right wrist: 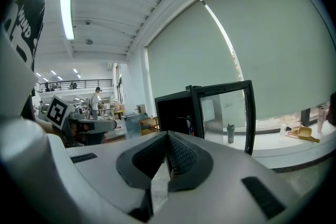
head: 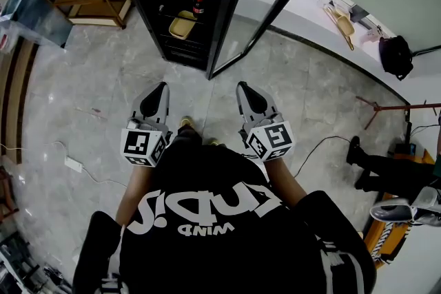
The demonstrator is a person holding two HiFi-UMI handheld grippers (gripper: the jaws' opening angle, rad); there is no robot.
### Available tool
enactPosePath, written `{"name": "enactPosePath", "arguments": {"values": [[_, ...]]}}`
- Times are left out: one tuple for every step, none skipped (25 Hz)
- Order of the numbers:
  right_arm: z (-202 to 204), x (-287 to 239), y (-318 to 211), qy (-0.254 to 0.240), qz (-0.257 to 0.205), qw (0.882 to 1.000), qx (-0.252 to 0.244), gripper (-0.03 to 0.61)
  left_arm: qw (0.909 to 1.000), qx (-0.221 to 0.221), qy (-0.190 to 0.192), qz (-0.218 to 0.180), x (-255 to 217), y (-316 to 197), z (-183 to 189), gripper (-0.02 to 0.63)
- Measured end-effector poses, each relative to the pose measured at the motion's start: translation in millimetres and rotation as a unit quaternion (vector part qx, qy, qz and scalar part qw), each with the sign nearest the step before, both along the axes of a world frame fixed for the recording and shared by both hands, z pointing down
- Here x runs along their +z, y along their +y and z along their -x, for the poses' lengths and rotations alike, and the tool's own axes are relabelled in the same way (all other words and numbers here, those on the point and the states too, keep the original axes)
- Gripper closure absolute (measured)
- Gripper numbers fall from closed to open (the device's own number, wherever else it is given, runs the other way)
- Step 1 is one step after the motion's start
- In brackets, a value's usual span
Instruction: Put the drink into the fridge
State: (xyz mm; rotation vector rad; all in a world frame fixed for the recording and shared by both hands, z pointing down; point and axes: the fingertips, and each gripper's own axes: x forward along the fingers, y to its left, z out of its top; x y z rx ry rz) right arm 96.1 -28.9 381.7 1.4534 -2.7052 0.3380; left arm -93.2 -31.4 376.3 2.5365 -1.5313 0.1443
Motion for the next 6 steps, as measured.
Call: {"name": "enactPosePath", "arguments": {"values": [[-0.3, 0.2, 0.3, 0.000, 0.000, 1.000, 0.000, 0.563, 1.0000, 0.000, 0.000, 0.000, 0.1, 0.2, -0.3, 0.606], [-0.4, 0.0, 0.6, 0.000, 0.000, 1.000, 0.000, 0.563, 1.0000, -0.001, 0.000, 0.001, 0.5, 0.6, -0.4, 0.606], [-0.3, -0.3, 1.0, -0.001, 0.000, 1.000, 0.000, 0.563, 1.0000, -0.001, -0.001, 0.002, 0.9, 1.0, -0.4, 0.606], [-0.1, -0.6, 1.4, -0.001, 0.000, 1.000, 0.000, 0.563, 1.0000, -0.001, -0.001, 0.003, 1.2, 1.5, -0.2, 0.606], [0.2, -1.0, 1.8, -0.002, 0.000, 1.000, 0.000, 0.563, 1.0000, -0.001, -0.001, 0.004, 1.4, 2.1, 0.1, 0.606], [0.5, -1.4, 2.2, -0.002, -0.001, 1.000, -0.001, 0.563, 1.0000, -0.001, -0.001, 0.005, 1.5, 2.7, 0.5, 0.606]]}}
